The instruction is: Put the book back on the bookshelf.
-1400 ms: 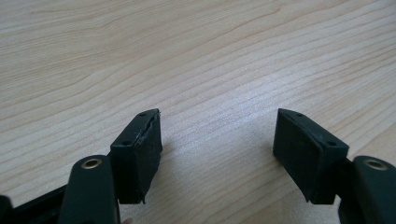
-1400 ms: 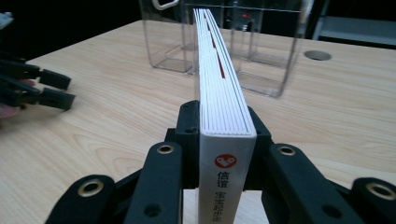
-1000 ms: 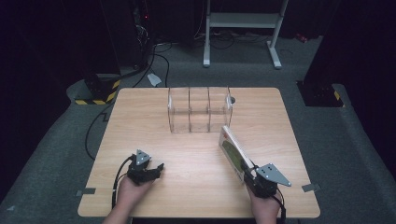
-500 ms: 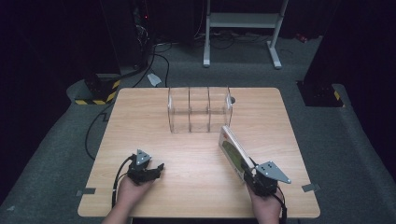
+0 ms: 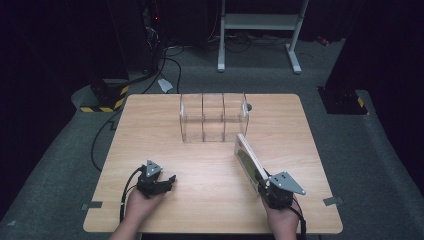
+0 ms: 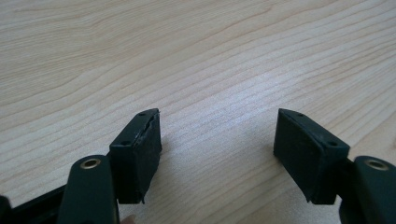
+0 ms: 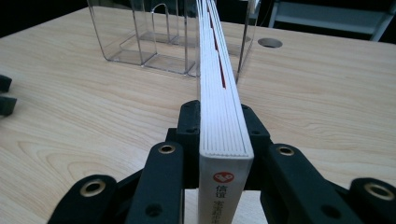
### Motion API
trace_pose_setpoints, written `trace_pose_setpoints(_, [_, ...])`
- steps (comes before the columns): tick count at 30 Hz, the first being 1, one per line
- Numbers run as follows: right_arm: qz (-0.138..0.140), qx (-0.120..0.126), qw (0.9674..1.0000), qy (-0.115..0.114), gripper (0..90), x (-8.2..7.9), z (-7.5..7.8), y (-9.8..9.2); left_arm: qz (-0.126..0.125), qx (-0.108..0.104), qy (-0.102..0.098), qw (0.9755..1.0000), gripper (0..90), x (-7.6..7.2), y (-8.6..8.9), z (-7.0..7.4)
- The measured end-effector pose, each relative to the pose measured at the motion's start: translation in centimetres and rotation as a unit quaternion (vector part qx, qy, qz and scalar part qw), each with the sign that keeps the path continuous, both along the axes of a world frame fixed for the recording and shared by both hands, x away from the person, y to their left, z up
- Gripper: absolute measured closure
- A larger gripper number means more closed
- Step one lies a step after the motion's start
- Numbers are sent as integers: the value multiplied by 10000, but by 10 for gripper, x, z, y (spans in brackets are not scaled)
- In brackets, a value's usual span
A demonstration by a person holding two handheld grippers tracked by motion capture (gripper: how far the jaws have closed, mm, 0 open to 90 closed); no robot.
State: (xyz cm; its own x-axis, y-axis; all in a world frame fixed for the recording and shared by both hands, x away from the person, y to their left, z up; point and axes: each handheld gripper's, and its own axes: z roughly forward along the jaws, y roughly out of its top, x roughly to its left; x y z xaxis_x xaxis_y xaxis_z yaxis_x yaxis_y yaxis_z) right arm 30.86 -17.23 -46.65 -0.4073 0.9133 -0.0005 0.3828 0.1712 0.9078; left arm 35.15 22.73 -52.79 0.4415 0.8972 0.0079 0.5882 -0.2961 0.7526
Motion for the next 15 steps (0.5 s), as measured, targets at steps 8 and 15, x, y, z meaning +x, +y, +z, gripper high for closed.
trace_pose_setpoints(8, [-32, 21, 10000, -30, 756, 7, 16, 4, -4, -18, -3, 10000, 321, 0, 0, 0])
trace_pose_setpoints(15, [-168, -49, 9996, -214, 756, 16, 32, 15, -11, -10, -2, 10000, 321, 0, 0, 0])
